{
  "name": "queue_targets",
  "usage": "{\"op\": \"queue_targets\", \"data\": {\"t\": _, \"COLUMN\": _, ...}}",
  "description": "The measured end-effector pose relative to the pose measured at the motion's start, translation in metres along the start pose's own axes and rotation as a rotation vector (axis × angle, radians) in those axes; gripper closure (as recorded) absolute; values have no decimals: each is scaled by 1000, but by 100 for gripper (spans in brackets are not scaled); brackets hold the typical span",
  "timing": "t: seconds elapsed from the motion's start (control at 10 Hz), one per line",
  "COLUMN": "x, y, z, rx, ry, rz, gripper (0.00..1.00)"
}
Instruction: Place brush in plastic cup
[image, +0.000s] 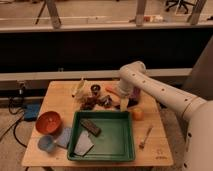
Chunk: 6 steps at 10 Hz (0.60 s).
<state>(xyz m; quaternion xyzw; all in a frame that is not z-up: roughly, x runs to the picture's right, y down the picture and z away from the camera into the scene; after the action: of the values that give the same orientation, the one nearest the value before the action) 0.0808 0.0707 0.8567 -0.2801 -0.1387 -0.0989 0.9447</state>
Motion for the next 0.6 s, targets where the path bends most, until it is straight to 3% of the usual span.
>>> {"op": "queue_targets", "data": {"t": 0.2, "x": -1, "y": -4, "z": 5, "rx": 1, "ry": 3, "rz": -3, "gripper": 38}}
{"op": "queue_targets", "data": {"t": 0.6, "x": -3, "y": -11, "z": 20, "rx": -7, "ry": 25, "rz": -15, "gripper": 25}}
